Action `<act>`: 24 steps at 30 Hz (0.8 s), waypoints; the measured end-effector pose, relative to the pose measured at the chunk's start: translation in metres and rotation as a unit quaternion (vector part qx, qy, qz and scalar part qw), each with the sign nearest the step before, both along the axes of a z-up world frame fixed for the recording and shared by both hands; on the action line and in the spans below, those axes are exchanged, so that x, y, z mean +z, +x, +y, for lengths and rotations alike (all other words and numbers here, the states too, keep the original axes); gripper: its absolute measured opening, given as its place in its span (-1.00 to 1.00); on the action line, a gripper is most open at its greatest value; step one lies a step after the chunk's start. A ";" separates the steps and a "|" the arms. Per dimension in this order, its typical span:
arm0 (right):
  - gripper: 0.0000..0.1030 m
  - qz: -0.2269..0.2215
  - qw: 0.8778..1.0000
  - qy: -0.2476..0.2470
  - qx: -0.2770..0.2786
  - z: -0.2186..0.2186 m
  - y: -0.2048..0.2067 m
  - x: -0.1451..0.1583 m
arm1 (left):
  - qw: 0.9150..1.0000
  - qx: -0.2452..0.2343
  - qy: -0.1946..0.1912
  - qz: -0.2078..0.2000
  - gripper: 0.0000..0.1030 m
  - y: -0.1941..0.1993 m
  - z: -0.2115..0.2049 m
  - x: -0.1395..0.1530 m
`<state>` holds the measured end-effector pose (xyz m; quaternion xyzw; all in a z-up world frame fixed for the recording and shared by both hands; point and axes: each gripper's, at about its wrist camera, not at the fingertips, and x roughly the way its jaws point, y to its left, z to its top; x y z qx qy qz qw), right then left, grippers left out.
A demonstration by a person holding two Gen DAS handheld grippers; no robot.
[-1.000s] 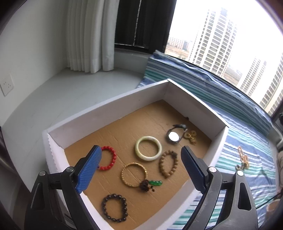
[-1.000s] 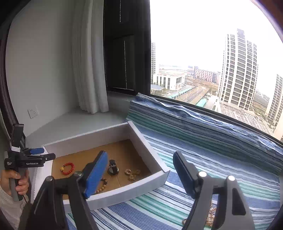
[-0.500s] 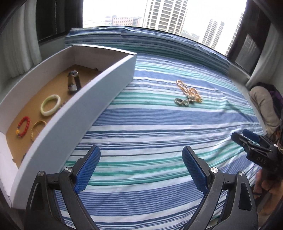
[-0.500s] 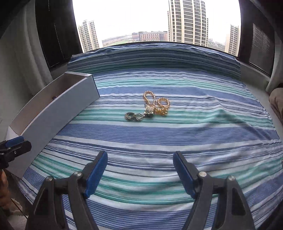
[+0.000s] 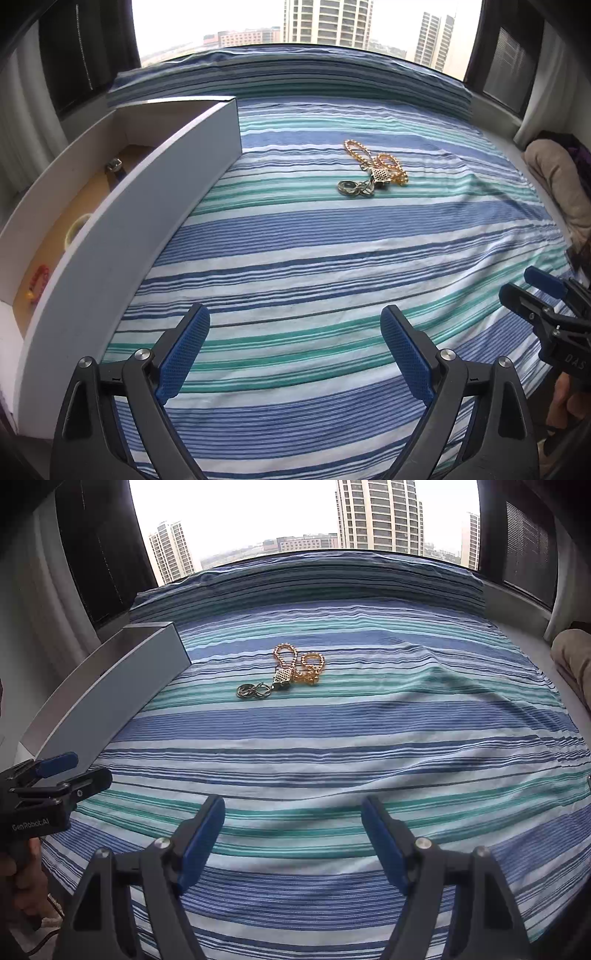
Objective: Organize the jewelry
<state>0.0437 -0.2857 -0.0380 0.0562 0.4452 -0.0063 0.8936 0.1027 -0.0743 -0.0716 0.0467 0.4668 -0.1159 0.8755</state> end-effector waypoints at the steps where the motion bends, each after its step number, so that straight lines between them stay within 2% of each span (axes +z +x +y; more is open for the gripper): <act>1: 0.51 0.002 1.000 0.001 0.001 0.001 0.001 -0.001 | 1.000 0.000 0.004 -0.001 0.83 0.001 0.000 0.000; 6: 0.51 0.007 1.000 0.004 0.003 0.002 0.003 -0.005 | 1.000 -0.001 0.018 -0.003 0.83 0.008 -0.004 -0.003; 10: 0.51 0.013 1.000 0.009 -0.003 -0.002 0.006 -0.011 | 1.000 -0.013 0.013 0.004 0.83 0.016 -0.005 -0.008; 11: 0.51 0.015 1.000 0.011 -0.005 -0.003 0.006 -0.012 | 1.000 -0.023 -0.001 0.011 0.83 0.022 -0.005 -0.011; 12: 0.51 0.017 1.000 0.012 -0.006 -0.005 0.007 -0.014 | 0.998 -0.040 -0.030 0.022 0.83 0.031 -0.004 -0.015; 14: 0.51 0.017 1.000 0.015 -0.009 -0.007 0.007 -0.015 | 0.991 -0.074 -0.100 0.048 0.83 0.055 -0.006 -0.025; 16: 0.51 0.018 1.000 0.019 -0.012 -0.011 0.009 -0.018 | 0.985 -0.099 -0.126 0.062 0.83 0.082 -0.019 -0.036; 18: 0.51 0.018 0.999 0.024 -0.020 -0.015 0.009 -0.019 | 0.983 -0.137 -0.109 0.050 0.83 0.106 -0.047 -0.046; 20: 0.51 0.019 0.999 0.030 -0.026 -0.020 0.008 -0.020 | 0.984 -0.160 -0.075 0.027 0.79 0.129 -0.075 -0.057; 24: 0.51 0.026 0.999 0.032 -0.033 -0.030 0.007 -0.024 | 0.984 -0.172 -0.046 0.031 0.53 0.162 -0.110 -0.080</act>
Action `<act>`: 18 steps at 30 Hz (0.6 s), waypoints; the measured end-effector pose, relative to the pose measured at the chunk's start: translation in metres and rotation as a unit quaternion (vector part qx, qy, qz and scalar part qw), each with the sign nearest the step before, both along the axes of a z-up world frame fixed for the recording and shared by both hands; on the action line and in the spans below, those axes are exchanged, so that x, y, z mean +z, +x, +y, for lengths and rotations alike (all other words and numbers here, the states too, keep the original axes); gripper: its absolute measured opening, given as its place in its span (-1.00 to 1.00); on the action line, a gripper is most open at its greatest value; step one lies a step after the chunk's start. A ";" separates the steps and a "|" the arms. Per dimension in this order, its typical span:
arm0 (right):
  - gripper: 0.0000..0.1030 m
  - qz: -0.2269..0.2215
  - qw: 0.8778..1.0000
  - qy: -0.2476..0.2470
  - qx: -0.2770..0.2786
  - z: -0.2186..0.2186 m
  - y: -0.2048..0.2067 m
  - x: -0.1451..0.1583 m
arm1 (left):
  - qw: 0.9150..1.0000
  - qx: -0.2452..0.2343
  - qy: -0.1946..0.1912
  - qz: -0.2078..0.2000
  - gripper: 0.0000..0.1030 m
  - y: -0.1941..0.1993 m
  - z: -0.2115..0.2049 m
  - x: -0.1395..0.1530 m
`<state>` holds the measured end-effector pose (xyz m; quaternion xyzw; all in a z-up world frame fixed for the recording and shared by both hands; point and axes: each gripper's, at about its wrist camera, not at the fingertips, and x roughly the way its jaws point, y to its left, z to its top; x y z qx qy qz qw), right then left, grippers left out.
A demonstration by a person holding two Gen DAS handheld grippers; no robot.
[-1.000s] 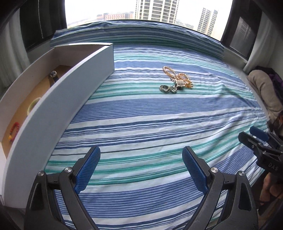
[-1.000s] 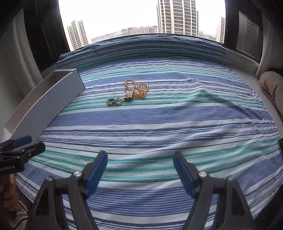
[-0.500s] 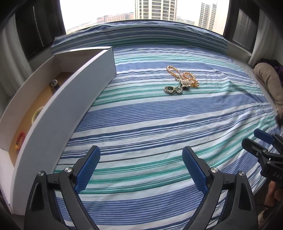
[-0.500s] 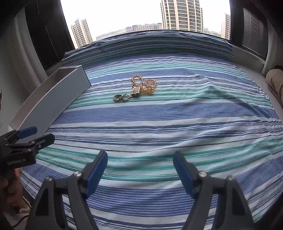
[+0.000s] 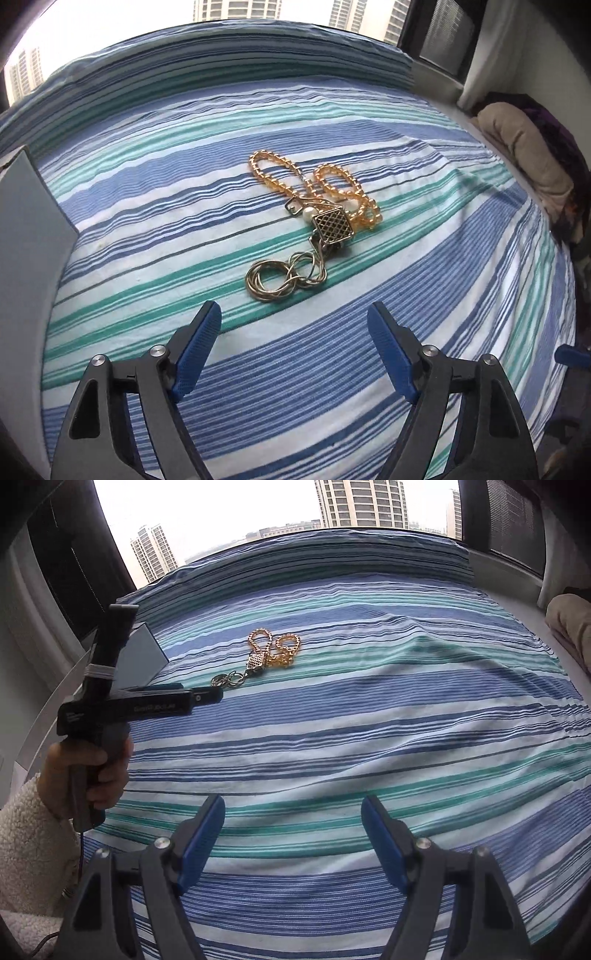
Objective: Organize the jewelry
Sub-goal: 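Grasp the gold chain with the square pendant and rings with the left tool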
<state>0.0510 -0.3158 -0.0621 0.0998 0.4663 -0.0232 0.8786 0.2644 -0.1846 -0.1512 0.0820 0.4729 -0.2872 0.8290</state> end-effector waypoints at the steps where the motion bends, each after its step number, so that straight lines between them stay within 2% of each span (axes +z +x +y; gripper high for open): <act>1: 0.51 0.001 1.000 0.000 -0.001 -0.002 0.000 -0.001 | 1.000 -0.002 -0.001 -0.001 0.50 0.003 -0.006 -0.003; 3: 0.51 0.003 1.000 -0.001 -0.005 -0.009 0.001 -0.003 | 0.999 -0.017 0.003 -0.030 0.40 0.002 -0.017 -0.004; 5: 0.51 0.006 1.000 -0.001 -0.007 -0.015 0.007 -0.005 | 0.998 -0.026 0.022 -0.053 0.01 0.000 -0.024 -0.005; 6: 0.51 0.008 1.000 -0.002 -0.007 -0.018 0.012 -0.005 | 0.998 -0.032 0.019 -0.058 -0.18 -0.001 -0.026 -0.005; 7: 0.51 0.006 1.000 -0.004 -0.005 -0.021 0.018 -0.004 | 0.998 -0.036 0.011 -0.057 -0.55 0.000 -0.023 -0.005; 8: 0.51 0.002 1.000 -0.007 -0.002 -0.024 0.025 -0.002 | 0.998 -0.036 0.005 -0.055 -0.71 0.001 -0.021 -0.005; 11: 0.51 -0.002 1.000 -0.013 0.010 -0.033 0.052 0.002 | 0.999 -0.024 -0.016 -0.044 -0.89 0.001 -0.008 0.000; 14: 0.51 -0.009 1.000 -0.014 0.026 -0.039 0.084 0.003 | 0.998 -0.011 -0.033 -0.047 -0.91 -0.009 0.012 0.011; 17: 0.51 -0.001 0.999 0.007 0.047 -0.043 0.125 -0.006 | 0.997 0.005 -0.053 -0.047 -0.91 -0.022 0.036 0.027; 18: 0.45 0.004 0.998 0.019 0.053 -0.043 0.140 -0.011 | 0.997 0.011 -0.059 -0.046 -0.91 -0.026 0.044 0.032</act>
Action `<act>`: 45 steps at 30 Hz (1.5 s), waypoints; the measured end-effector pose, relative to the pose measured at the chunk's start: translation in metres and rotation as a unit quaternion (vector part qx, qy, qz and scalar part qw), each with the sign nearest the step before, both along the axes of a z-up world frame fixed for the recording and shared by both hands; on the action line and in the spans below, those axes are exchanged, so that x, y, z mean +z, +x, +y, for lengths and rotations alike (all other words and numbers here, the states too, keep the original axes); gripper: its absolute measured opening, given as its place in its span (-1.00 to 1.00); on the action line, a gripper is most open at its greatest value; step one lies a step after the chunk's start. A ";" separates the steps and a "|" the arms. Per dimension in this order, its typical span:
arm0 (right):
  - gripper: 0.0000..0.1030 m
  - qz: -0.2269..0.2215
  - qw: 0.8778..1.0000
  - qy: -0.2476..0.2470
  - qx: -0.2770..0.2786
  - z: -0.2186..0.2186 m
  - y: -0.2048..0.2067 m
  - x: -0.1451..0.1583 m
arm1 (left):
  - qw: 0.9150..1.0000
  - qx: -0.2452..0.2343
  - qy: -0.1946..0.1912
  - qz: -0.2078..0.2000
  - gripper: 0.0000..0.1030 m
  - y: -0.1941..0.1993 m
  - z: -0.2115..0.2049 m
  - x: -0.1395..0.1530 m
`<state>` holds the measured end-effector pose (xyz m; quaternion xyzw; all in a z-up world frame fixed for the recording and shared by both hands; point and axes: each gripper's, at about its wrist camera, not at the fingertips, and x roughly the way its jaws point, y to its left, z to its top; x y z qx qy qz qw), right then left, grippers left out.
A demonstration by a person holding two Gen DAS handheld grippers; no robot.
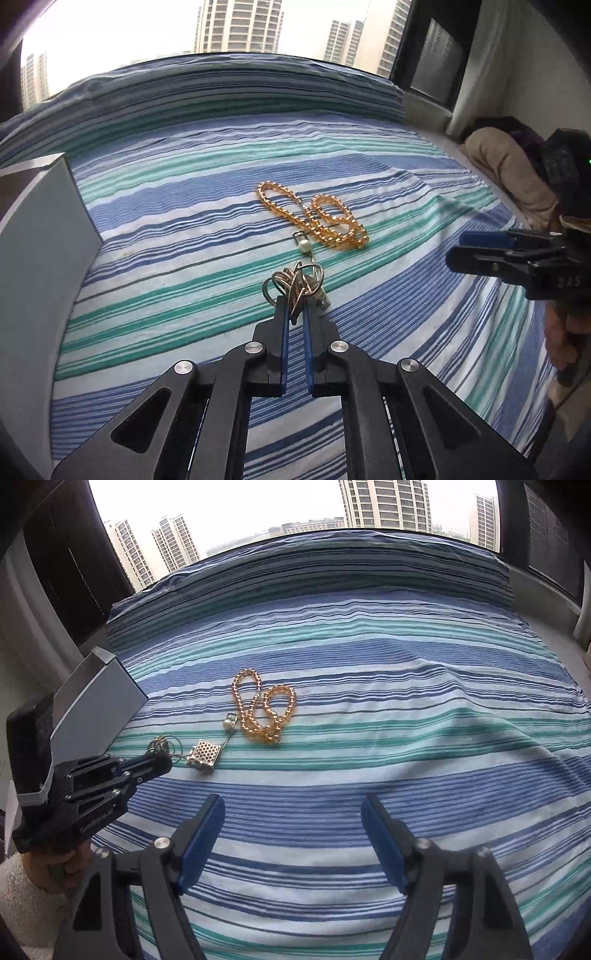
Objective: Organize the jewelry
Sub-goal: 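Grasp the gold chain with the square pendant and rings with the left tool, then grasp the gold bead chain with the right tool while the left tool holds its chain, then carry both gold chains into the white box and open both tools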
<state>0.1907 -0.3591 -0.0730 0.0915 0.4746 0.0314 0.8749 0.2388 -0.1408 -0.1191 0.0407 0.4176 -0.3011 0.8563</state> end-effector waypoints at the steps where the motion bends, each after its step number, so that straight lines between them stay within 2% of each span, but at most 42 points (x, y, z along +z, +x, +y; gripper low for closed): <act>1: 0.35 0.003 1.000 0.013 0.003 -0.001 0.014 -0.005 | 1.000 0.005 -0.005 0.001 -0.91 -0.005 0.008 0.005; 2: 0.10 0.008 1.000 0.024 0.004 0.000 0.028 -0.010 | 1.000 0.010 -0.008 0.002 -0.91 -0.009 0.015 0.010; 3: -0.08 0.014 0.999 0.037 0.005 0.000 0.042 -0.015 | 1.000 0.015 -0.010 0.004 -0.91 -0.013 0.021 0.015; 6: -0.10 0.027 0.998 0.061 -0.003 0.009 0.076 -0.027 | 0.999 0.027 -0.020 0.008 -0.91 -0.024 0.036 0.028; 10: -0.12 0.050 0.998 0.048 0.002 0.027 0.100 -0.045 | 0.998 0.046 -0.031 0.012 -0.91 -0.039 0.059 0.047; 12: -0.80 0.057 0.998 0.038 0.002 0.032 0.103 -0.050 | 0.998 0.055 -0.037 0.017 -0.91 -0.046 0.069 0.058; 16: -0.84 0.041 0.997 0.064 -0.012 0.025 0.097 -0.035 | 0.996 0.072 -0.050 0.026 -0.91 -0.060 0.091 0.086; 21: -0.84 -0.004 0.996 0.094 0.004 0.028 0.081 0.029 | 0.991 0.108 -0.069 0.041 -0.91 -0.072 0.133 0.134; 25: -0.84 -0.049 0.992 0.103 0.053 0.054 0.070 0.102 | 0.986 0.148 -0.074 0.021 -0.91 -0.083 0.180 0.182; 28: -0.84 -0.088 0.984 0.121 0.101 0.085 0.061 0.157 | 0.980 0.186 -0.071 0.002 -0.91 -0.088 0.220 0.216; 31: -0.85 -0.122 0.971 0.140 0.150 0.124 0.054 0.203 | 0.972 0.228 -0.048 -0.020 -0.91 -0.087 0.257 0.236; 34: -0.84 -0.137 0.958 0.159 0.196 0.170 0.055 0.231 | 0.963 0.267 -0.030 -0.024 -0.91 -0.081 0.293 0.236; 37: -0.85 -0.133 0.946 0.175 0.237 0.222 0.062 0.240 | 0.952 0.305 -0.018 -0.019 -0.91 -0.075 0.326 0.223; 41: -0.85 -0.112 0.935 0.185 0.281 0.290 0.074 0.231 | 0.941 0.339 -0.012 0.005 -0.91 -0.073 0.362 0.193; 45: -0.84 -0.076 0.931 0.171 0.314 0.355 0.084 0.202 | 0.931 0.363 -0.001 0.037 -0.90 -0.069 0.386 0.154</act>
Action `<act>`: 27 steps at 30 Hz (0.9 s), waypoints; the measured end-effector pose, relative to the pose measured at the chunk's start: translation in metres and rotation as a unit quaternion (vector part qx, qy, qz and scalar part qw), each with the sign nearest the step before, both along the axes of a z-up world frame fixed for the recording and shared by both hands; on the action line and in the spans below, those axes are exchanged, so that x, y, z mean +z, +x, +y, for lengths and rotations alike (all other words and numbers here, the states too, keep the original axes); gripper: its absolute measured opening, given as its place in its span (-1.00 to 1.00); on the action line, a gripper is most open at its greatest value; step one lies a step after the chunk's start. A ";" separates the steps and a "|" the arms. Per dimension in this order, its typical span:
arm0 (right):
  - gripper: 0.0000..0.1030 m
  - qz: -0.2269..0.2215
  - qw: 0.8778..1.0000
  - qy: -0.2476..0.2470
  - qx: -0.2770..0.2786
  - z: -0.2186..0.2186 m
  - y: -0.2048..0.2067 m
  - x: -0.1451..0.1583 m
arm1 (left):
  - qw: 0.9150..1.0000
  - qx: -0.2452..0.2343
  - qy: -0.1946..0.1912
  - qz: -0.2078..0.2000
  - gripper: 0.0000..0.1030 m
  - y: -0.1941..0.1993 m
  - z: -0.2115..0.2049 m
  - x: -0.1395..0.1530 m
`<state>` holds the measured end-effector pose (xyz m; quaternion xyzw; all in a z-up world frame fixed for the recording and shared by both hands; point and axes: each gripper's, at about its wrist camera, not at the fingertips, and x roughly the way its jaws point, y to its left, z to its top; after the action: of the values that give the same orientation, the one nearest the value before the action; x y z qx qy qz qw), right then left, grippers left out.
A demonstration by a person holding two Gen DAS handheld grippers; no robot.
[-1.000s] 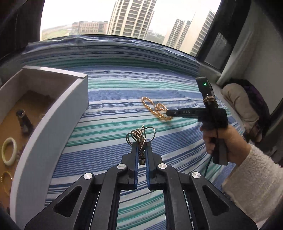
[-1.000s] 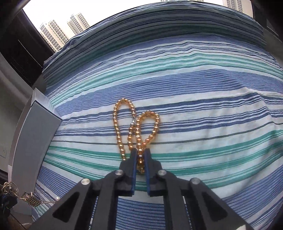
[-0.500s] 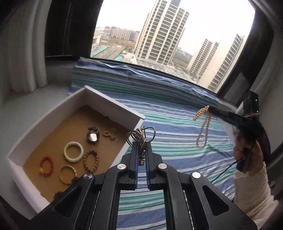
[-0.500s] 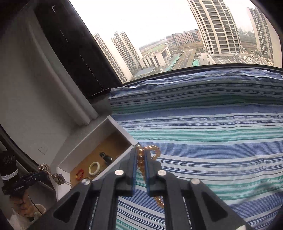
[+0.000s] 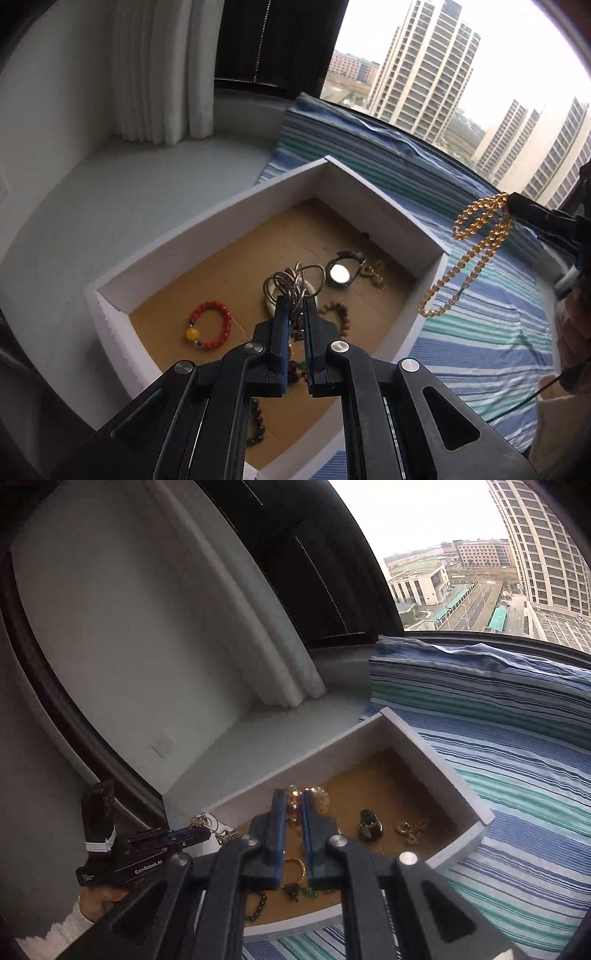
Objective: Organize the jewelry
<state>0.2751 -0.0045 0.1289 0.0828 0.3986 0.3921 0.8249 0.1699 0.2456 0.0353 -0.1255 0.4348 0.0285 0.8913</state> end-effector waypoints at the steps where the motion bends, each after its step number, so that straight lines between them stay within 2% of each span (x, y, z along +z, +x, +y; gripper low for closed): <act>1: -0.84 0.006 1.000 -0.012 0.007 0.015 0.003 -0.011 | 1.000 0.007 0.003 0.006 -0.90 0.000 0.005 -0.010; 7: -0.84 0.064 0.994 -0.076 0.040 0.081 0.010 -0.093 | 0.998 0.048 0.023 0.042 -0.89 -0.003 0.032 -0.063; 11: -0.83 0.080 0.988 -0.118 0.056 0.104 0.008 -0.139 | 0.995 0.065 0.052 0.049 -0.83 -0.005 0.038 -0.082; 12: -0.78 0.077 0.987 -0.128 0.058 0.108 0.006 -0.145 | 0.995 0.070 0.057 0.045 -0.77 -0.007 0.038 -0.081; 13: -0.78 0.070 0.987 -0.135 0.060 0.110 0.004 -0.147 | 0.995 0.072 0.063 0.039 -0.57 -0.011 0.035 -0.079; 14: -0.63 0.063 0.986 -0.145 0.060 0.111 0.001 -0.146 | 0.994 0.075 0.070 0.034 -0.39 -0.015 0.032 -0.074; 15: -0.20 0.055 0.985 -0.153 0.058 0.112 0.000 -0.142 | 0.993 0.081 0.082 0.028 0.05 -0.017 0.027 -0.067; 16: 0.01 0.045 0.985 -0.156 0.053 0.111 -0.003 -0.135 | 0.991 0.089 0.098 0.019 0.48 -0.021 0.023 -0.059; 17: 0.21 0.031 0.986 -0.157 0.049 0.111 -0.006 -0.125 | 0.988 0.097 0.119 0.007 0.64 -0.025 0.017 -0.051; 18: 0.22 0.013 0.986 -0.158 0.045 0.111 -0.009 -0.113 | 0.984 0.107 0.140 -0.008 0.89 -0.029 0.011 -0.041; 19: 0.22 -0.004 0.986 -0.161 0.042 0.110 -0.014 -0.102 | 0.979 0.121 0.163 -0.023 0.99 -0.034 0.005 -0.032; 22: 0.52 -0.053 0.983 -0.171 0.026 0.107 -0.026 -0.070 | 0.955 0.183 0.229 -0.055 0.99 -0.051 -0.010 -0.007; 23: 0.58 -0.069 0.982 -0.173 0.020 0.105 -0.031 -0.061 | 0.948 0.197 0.238 -0.069 0.99 -0.059 -0.015 0.000; 24: 0.58 -0.081 0.981 -0.176 0.015 0.103 -0.034 -0.054 | 0.947 0.204 0.234 -0.079 0.99 -0.065 -0.018 0.003; 25: 0.59 -0.090 0.979 -0.181 0.012 0.101 -0.039 -0.051 | 0.950 0.208 0.219 -0.077 0.99 -0.069 -0.020 0.005; 27: 0.59 -0.097 0.976 -0.194 0.009 0.098 -0.048 -0.053 | 0.962 0.205 0.173 -0.047 0.99 -0.073 -0.020 0.002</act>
<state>0.2271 0.0938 0.0761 -0.1213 0.3859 0.3208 0.8564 0.0970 0.2260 0.0369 -0.0573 0.3456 0.2797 0.8939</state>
